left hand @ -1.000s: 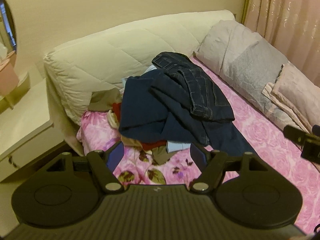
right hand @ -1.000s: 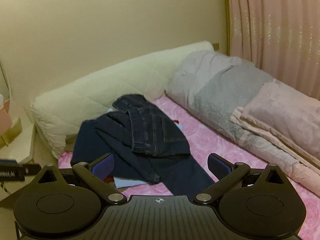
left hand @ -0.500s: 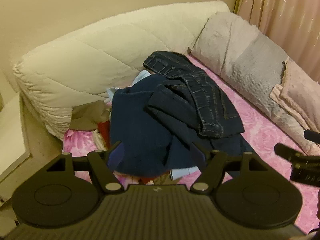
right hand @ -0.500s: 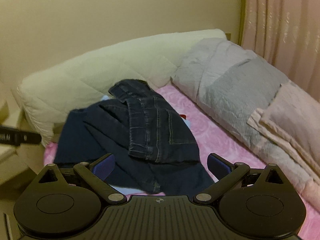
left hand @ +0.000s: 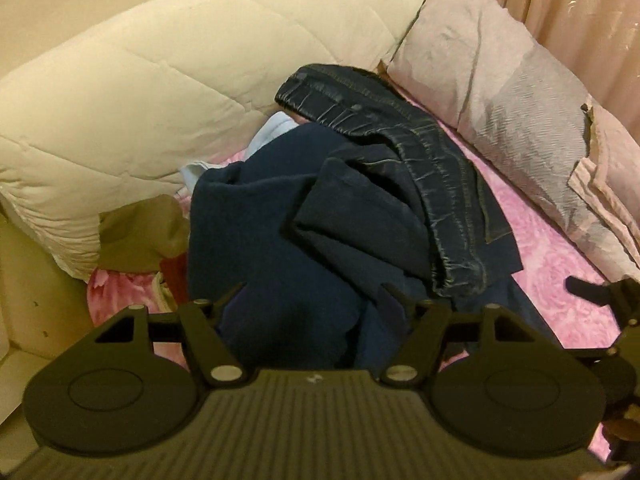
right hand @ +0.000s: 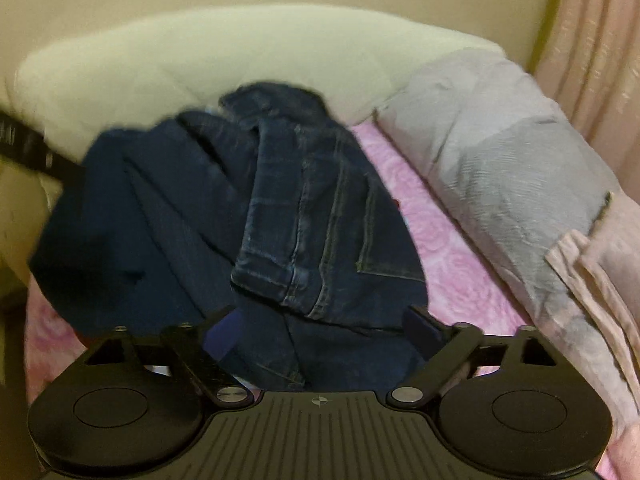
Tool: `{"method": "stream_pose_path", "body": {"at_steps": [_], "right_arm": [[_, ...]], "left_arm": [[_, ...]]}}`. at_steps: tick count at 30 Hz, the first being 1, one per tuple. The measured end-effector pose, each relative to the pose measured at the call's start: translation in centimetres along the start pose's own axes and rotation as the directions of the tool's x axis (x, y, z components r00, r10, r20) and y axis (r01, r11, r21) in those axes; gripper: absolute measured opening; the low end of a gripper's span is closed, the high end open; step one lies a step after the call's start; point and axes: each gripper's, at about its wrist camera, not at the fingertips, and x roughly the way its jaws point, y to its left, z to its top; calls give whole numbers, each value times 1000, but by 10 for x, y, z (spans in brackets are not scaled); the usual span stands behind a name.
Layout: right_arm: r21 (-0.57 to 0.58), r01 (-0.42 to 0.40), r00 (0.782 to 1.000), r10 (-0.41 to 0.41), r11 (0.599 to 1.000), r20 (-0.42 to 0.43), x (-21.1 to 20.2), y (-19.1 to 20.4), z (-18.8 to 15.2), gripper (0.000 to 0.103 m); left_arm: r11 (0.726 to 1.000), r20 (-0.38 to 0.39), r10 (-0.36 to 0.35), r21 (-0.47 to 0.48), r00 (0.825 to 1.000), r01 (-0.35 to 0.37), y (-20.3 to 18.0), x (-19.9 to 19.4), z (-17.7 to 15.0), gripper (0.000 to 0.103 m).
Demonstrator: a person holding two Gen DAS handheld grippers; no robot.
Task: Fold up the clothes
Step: 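Grasp the dark blue jeans from the clothes pile with the right gripper, then lift the jeans and lay them flat on the bedspread with the right gripper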
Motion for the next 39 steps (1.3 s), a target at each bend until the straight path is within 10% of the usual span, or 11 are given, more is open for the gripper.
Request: {"method": "stream_pose_path", "body": {"at_steps": [6,12,14,15,19,23,31,39], "right_arm": [[-212,63,998,-62,975,9,53,22,-9,78],[-485,150,988,-117,862,98,98,45,-22,78],[-539,112,992,-62,835,109,101,46,-20,30],[-546,95,994,-47,832,102,100,45,-17,30],[-353,10,996,23,936,89,71,8,1,19],[88,-153,980,139,984,143,21,-63,21,15],[546,-375,916,206,749,345,-94,-152,7,15],[771,-425,878,10,475,478,-237,-216,-60,14]], "left_arm": [[1000,-19,7,-18,1000,-7,11,31,8,65],[1000,-30,25,-14,999,-25,20,45,12,63],[999,-30,31,-11,999,-31,22,45,13,63],[999,-30,31,-11,999,-31,23,44,14,63],[1000,-6,28,-13,1000,-28,23,26,17,63],[1000,24,9,-2,1000,-9,17,2,17,63],[996,116,-68,62,991,61,-18,-63,12,63],[970,145,-198,170,969,173,-83,-126,-22,63]]}}
